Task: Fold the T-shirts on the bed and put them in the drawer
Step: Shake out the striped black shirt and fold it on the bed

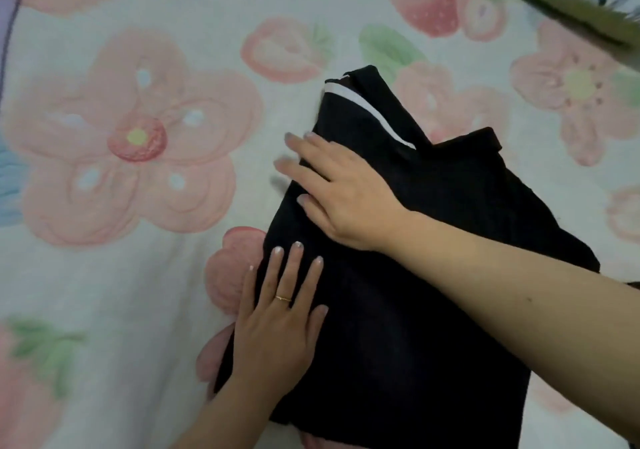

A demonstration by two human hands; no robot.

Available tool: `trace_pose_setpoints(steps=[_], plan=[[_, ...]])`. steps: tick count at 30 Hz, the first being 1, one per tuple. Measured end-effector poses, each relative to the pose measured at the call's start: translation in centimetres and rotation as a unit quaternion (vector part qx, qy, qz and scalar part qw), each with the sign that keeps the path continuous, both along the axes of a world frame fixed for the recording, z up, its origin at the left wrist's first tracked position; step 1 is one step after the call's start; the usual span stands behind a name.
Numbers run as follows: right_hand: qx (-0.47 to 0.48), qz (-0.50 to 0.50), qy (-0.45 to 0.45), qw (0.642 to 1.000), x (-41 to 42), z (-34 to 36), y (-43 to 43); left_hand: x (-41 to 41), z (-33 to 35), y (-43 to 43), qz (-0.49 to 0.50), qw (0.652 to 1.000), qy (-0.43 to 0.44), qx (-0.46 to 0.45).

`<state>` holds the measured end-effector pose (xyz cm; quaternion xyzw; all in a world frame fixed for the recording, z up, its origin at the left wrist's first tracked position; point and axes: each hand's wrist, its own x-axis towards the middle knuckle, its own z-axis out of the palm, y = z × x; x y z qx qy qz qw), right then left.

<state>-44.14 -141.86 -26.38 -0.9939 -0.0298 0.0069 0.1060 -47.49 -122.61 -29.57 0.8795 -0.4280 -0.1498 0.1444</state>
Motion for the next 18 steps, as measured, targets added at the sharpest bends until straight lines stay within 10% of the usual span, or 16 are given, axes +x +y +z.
trace_pose_setpoints(steps=[13, 18], plan=[[-0.001, -0.255, 0.064, 0.965, 6.9, -5.6, -10.2, -0.1, -3.4, -0.1, 0.027, 0.999, -0.024, 0.013], [0.070, -0.416, -0.165, 0.892, 2.8, -1.2, -7.2, -0.1, -2.9, -0.1, 0.023, 0.999, -0.025, 0.029]])
